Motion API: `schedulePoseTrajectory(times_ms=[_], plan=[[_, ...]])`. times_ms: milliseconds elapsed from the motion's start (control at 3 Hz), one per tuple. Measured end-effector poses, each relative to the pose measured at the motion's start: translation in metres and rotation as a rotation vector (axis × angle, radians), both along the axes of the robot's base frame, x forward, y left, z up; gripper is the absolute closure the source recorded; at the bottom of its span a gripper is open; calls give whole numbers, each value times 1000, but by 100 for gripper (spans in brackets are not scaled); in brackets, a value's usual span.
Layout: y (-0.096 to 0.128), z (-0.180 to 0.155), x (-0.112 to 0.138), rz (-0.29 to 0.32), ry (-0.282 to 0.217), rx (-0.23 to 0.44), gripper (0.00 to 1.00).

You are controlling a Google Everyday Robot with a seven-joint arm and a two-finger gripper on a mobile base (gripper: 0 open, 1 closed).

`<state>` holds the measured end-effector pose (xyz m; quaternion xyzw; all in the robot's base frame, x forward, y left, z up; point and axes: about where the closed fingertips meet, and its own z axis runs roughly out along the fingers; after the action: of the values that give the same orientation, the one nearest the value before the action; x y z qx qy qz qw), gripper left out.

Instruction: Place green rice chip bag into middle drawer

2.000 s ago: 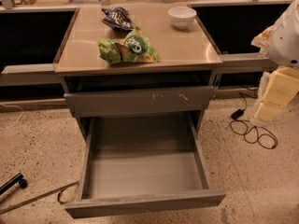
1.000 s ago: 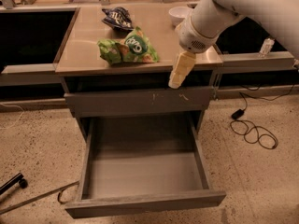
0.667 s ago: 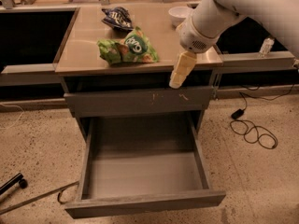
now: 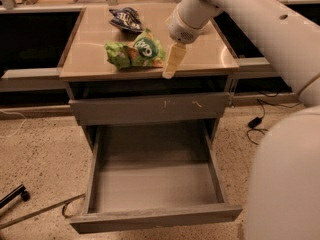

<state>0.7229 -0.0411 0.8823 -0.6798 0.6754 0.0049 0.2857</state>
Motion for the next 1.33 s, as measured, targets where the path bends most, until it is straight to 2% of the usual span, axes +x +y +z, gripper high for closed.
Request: schedulePoseTrajectory(times_ms=[333, 667, 1000, 1333], plan=[[35, -37, 46, 58, 51, 1, 0], [57, -60, 76, 79, 78, 22, 0], [78, -35, 103, 98, 7, 45, 0], [79, -36, 103, 98, 7, 45, 0]])
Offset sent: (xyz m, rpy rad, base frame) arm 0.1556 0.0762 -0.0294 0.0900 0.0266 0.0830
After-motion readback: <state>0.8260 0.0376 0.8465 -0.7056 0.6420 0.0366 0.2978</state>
